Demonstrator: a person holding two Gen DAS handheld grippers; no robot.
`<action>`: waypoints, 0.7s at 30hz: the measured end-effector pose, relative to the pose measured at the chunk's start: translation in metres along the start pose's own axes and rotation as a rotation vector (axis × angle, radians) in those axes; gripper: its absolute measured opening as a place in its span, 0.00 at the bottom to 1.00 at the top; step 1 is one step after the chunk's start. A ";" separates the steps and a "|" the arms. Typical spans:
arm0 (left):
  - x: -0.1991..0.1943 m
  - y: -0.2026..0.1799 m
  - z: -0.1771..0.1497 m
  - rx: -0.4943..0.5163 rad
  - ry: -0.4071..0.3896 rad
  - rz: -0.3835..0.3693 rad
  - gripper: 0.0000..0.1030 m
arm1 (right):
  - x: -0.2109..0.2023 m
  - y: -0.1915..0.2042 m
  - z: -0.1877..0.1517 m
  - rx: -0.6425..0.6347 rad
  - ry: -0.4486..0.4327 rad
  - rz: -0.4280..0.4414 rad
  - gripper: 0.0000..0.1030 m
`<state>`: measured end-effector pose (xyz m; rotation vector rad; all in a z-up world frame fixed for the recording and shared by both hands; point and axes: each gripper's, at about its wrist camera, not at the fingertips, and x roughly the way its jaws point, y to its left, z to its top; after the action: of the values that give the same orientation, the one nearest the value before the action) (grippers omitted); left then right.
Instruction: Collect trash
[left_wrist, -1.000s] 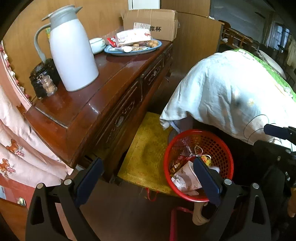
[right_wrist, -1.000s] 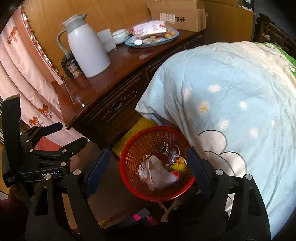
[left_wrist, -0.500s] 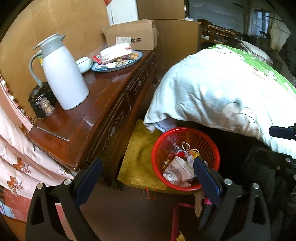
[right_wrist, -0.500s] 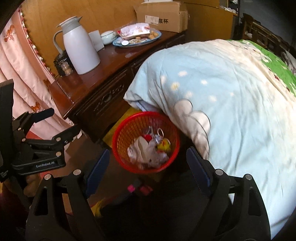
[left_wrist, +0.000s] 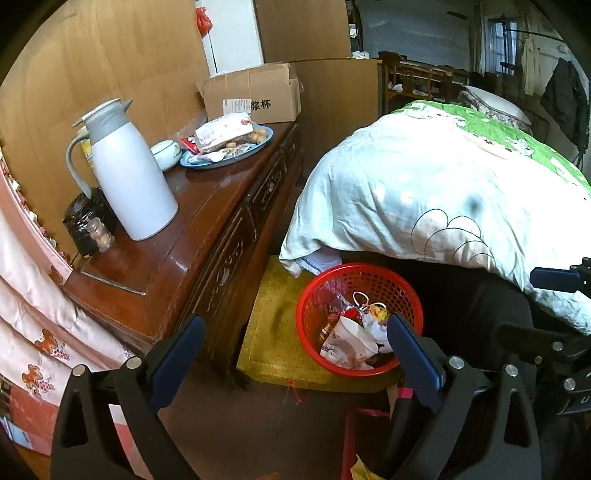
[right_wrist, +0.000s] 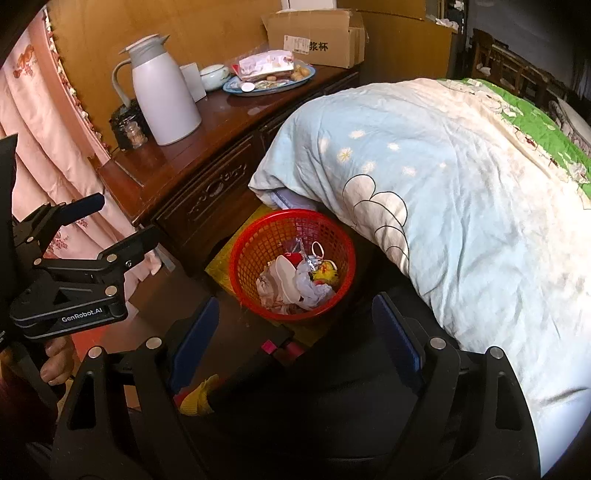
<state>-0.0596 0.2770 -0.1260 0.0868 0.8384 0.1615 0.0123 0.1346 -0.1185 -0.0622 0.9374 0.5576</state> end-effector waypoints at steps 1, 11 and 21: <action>0.000 0.000 0.000 0.000 0.001 0.000 0.94 | 0.000 0.000 0.000 0.001 -0.001 0.000 0.80; -0.001 -0.002 0.000 0.010 0.009 0.007 0.94 | 0.001 0.000 -0.001 -0.001 0.009 0.002 0.80; 0.001 -0.001 0.000 0.011 0.011 0.006 0.94 | 0.002 0.001 0.000 -0.002 0.012 0.003 0.80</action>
<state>-0.0590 0.2762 -0.1269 0.0989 0.8501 0.1633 0.0121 0.1363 -0.1197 -0.0663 0.9486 0.5615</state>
